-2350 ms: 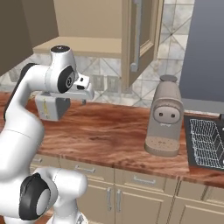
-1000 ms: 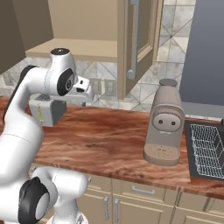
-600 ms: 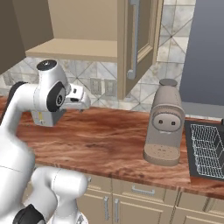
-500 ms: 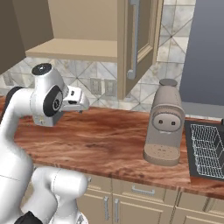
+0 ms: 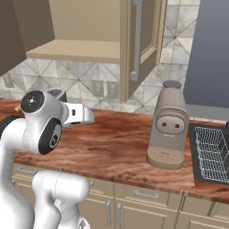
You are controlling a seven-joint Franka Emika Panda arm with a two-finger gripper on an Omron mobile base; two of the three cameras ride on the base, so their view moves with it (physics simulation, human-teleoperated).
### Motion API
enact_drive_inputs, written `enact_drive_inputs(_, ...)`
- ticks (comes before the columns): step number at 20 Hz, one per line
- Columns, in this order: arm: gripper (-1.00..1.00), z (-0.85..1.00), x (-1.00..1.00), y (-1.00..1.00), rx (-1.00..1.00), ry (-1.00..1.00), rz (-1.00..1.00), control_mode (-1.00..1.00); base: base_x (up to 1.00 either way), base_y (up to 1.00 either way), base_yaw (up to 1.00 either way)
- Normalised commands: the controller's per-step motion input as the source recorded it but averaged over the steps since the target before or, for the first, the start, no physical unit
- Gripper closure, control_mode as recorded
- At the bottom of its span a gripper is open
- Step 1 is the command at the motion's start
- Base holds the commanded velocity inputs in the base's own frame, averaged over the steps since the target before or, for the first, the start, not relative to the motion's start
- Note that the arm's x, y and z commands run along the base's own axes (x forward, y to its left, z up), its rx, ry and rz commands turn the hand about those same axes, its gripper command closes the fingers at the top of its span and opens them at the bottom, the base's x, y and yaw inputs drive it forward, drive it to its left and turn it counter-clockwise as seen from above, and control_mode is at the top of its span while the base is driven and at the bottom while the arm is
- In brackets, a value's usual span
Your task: Close all open cabinet doors.
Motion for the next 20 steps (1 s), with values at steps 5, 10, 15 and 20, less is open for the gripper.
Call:
enact_drive_inputs(5,-1.0,0.28,-1.0,-0.6,0.0,-0.21,0.13,-1.0,0.0,0.0,0.0)
enact_drive_inputs(10,-1.0,0.22,-0.96,-0.61,0.0,-0.2,0.15,-1.0,0.0,0.0,0.0)
enact_drive_inputs(15,-1.0,0.06,-0.61,-0.44,0.01,-0.19,0.11,-1.0,0.0,0.0,0.0)
enact_drive_inputs(20,-1.0,-0.03,0.0,-0.28,0.02,-0.04,0.02,-1.0,0.0,0.0,0.0)
